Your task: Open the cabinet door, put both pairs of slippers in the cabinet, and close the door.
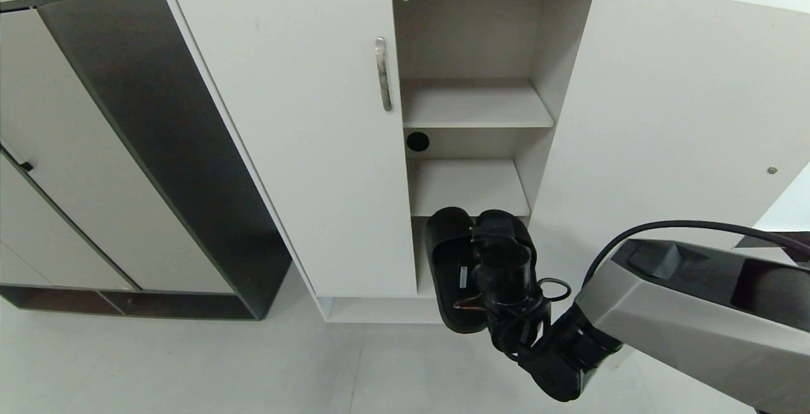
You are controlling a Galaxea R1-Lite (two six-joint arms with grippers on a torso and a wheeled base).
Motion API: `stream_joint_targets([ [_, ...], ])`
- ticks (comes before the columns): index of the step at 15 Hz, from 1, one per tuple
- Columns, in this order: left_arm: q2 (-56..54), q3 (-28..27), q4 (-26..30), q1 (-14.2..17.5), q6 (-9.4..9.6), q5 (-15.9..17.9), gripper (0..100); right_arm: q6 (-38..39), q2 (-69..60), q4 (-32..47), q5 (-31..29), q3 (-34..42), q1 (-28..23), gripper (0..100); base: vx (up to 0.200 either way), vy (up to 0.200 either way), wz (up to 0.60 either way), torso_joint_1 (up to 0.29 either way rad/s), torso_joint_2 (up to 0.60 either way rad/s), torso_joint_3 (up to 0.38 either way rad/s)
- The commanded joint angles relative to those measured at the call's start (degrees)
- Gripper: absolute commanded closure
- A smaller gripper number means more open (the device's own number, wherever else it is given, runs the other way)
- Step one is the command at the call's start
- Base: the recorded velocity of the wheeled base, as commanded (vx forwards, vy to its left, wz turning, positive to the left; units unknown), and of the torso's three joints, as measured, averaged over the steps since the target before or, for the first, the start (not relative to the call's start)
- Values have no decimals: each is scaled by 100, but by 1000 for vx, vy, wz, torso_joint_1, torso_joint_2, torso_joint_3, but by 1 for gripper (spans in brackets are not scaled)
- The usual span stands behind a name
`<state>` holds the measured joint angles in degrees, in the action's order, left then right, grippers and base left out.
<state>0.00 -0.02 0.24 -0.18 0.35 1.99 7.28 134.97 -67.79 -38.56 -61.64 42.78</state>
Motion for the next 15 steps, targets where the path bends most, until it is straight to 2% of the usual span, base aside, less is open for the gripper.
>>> stream_joint_targets([
  [1, 9, -6, 2, 1, 0, 3, 100, -244, 293, -384, -11, 11, -15, 100, 0, 0, 0, 0, 0, 0],
  [5, 9, 2, 2, 1, 0, 3, 100, -315, 328, -401, -11, 2, -50, 100, 0, 0, 0, 0, 0, 0],
  [15, 9, -6, 2, 1, -9, -5, 100, -306, 337, -419, -3, -33, -77, 100, 200, 0, 0, 1, 1, 3],
])
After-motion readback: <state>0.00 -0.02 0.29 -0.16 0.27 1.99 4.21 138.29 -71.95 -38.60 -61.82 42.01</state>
